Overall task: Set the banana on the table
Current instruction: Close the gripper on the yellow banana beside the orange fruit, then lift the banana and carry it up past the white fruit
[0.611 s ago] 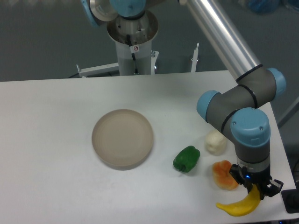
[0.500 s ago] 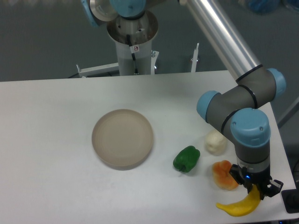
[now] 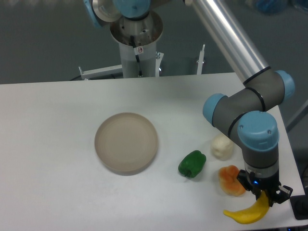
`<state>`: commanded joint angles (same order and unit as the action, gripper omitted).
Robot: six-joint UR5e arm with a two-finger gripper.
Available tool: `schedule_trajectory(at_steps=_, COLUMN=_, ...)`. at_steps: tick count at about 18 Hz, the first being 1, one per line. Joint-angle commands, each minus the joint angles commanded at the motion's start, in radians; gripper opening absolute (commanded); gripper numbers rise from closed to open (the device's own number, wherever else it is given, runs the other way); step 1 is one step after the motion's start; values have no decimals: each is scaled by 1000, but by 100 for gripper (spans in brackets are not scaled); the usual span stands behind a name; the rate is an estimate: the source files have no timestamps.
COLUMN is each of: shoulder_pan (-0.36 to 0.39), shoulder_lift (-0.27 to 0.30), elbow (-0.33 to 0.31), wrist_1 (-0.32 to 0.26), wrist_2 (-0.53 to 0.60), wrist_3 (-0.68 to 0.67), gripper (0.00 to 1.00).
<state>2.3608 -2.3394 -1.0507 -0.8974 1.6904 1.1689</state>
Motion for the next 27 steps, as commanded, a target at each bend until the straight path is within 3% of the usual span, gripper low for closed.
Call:
schedule_trajectory(at_steps=8, shoulder_pan=26, shoulder_lift=162, elbow=-195, wrist_1=-18, wrist_2=3, wrist_3=41, gripper=30)
schedule_trajectory(at_steps=14, shoulder_pan=70, shoulder_lift=333, elbow=-412, wrist_1=-31, wrist_2=-2, wrist_3=143, gripper=29)
schedule_trajectory(at_steps=21, shoulder_pan=98, shoulder_lift=475, elbow=-647, wrist_1=-25, wrist_2=-8, wrist_3=281, gripper=29)
schedule_trajectory(at_steps=27, shoulder_pan=98, shoulder_lift=597, elbow=-848, wrist_1=-23, wrist_2=-25, wrist_3=285, gripper=29)
